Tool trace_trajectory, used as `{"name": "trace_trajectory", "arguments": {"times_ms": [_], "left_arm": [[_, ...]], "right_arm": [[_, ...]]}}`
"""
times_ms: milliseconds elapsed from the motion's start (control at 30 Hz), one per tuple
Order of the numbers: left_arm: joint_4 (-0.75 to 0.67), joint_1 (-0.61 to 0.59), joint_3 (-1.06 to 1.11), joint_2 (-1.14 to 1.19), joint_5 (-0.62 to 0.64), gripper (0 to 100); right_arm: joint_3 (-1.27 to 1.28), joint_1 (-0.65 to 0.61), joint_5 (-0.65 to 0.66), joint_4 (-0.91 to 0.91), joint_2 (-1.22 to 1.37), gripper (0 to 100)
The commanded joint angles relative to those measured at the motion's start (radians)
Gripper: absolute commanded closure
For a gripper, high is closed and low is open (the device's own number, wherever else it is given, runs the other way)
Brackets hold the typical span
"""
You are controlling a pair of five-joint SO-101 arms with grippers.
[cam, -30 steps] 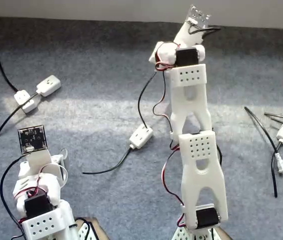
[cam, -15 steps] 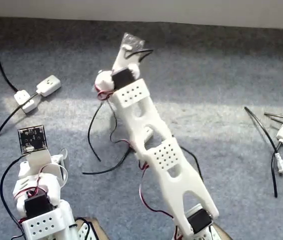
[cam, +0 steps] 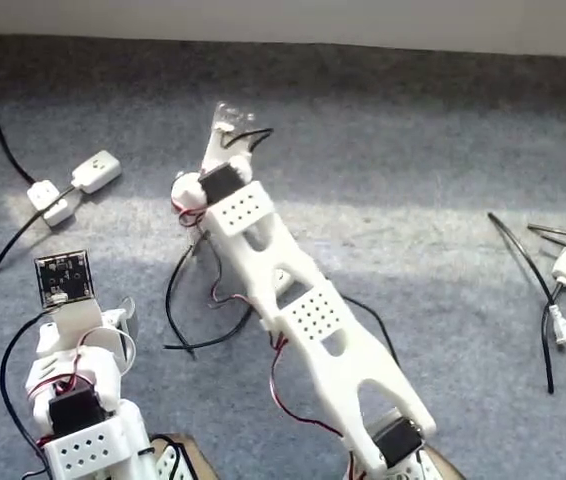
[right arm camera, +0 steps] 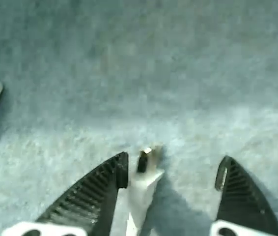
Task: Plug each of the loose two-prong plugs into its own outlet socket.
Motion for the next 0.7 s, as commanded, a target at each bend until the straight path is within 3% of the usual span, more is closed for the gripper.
{"name": "trace_trajectory", "arguments": {"times_ms": [0,300,567,667], "left_arm": [[-0.017,-0.013,0.012,-0.002,0.012,75],[-0.018,-0.013,0.012,-0.002,0.012,75],[-0.018,-0.081,0.008,-0.002,0.011,75],[-0.011,-0.047,-0.031,0.001,0.009,75]], "right_arm": [[-0.124,0.160,-0.003,0.056,-0.186,70.1],[-0.058,0.595,0.003,0.182,-0.476,70.1],[-0.022,0.951,0.338,0.216,-0.466,70.1],[-0.015,1.067,0.443,0.216,-0.452,70.1]]}}
